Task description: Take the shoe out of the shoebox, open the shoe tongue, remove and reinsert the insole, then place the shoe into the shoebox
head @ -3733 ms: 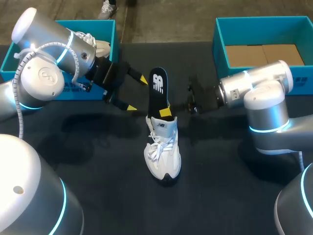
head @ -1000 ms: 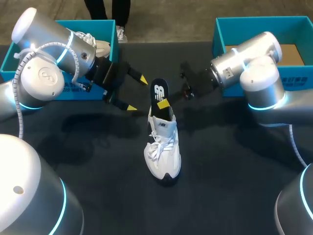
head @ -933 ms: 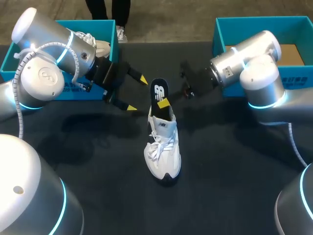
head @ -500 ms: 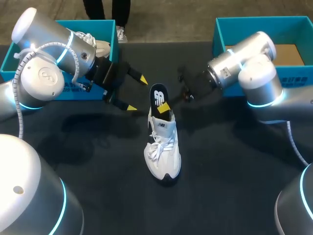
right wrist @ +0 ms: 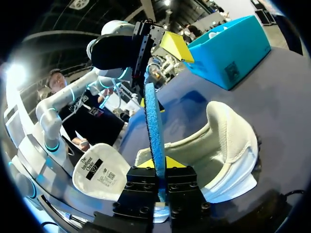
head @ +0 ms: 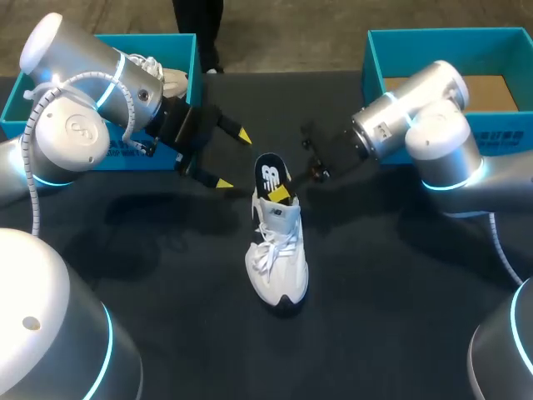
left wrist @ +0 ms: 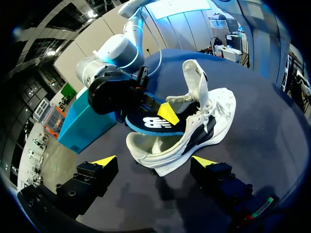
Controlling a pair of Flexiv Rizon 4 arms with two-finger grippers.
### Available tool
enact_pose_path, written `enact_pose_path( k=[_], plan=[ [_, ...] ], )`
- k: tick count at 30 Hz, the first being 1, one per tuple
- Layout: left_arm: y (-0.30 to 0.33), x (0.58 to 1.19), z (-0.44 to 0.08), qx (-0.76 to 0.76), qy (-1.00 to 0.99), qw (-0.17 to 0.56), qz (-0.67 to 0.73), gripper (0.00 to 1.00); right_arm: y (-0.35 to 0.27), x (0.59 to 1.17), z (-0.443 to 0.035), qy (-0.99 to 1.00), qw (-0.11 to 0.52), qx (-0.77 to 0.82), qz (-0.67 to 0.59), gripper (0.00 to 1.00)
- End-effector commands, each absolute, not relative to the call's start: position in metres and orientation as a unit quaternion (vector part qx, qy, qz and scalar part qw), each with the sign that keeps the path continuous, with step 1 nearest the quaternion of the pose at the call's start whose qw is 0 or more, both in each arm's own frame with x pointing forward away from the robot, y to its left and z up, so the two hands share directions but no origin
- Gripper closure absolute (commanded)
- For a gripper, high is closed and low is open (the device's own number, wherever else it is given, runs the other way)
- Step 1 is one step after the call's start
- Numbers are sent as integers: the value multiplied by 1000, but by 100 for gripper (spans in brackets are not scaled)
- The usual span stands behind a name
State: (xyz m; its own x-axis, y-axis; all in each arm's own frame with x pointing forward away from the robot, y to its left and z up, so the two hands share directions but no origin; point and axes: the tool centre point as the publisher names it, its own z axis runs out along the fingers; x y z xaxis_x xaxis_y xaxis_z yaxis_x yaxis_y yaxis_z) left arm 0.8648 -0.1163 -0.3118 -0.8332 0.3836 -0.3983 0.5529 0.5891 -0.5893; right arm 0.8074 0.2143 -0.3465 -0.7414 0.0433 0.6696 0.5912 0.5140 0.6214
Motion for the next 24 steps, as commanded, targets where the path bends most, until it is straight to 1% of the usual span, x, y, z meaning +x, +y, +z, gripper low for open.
enact_pose_path(
  k=[1,2,5,12,14,18,19,20,21,22,24],
  plan=[
    [-116,864,-312,265,884,115,-367,0,213,809,-334,-826,282,-197,-447,68],
    [-116,864,-312,265,884,115,-367,0,212,810,-332,-827,277,-196,-448,65],
    [-116,864,-312,265,884,115,-367,0,212,814,-324,-831,264,-194,-450,61],
    [-116,864,-312,265,884,115,-367,0,218,829,-325,-834,263,-178,-452,66],
    [-116,864,-312,265,884,115,-367,0,220,832,-328,-834,269,-174,-449,71],
    [-116,864,-312,265,884,115,-367,0,221,834,-337,-832,277,-177,-447,77],
    [-116,864,-312,265,884,115,-367,0,220,834,-338,-831,278,-179,-447,80],
    [-116,864,-312,265,884,115,-367,0,220,834,-339,-831,279,-181,-447,87],
    [-116,864,-312,265,884,115,-367,0,220,834,-339,-830,280,-183,-446,91],
    [-116,864,-312,265,884,115,-367,0,220,834,-340,-830,281,-186,-445,98],
    [-116,864,-312,265,884,115,-367,0,220,832,-342,-827,289,-191,-443,100]
  ],
)
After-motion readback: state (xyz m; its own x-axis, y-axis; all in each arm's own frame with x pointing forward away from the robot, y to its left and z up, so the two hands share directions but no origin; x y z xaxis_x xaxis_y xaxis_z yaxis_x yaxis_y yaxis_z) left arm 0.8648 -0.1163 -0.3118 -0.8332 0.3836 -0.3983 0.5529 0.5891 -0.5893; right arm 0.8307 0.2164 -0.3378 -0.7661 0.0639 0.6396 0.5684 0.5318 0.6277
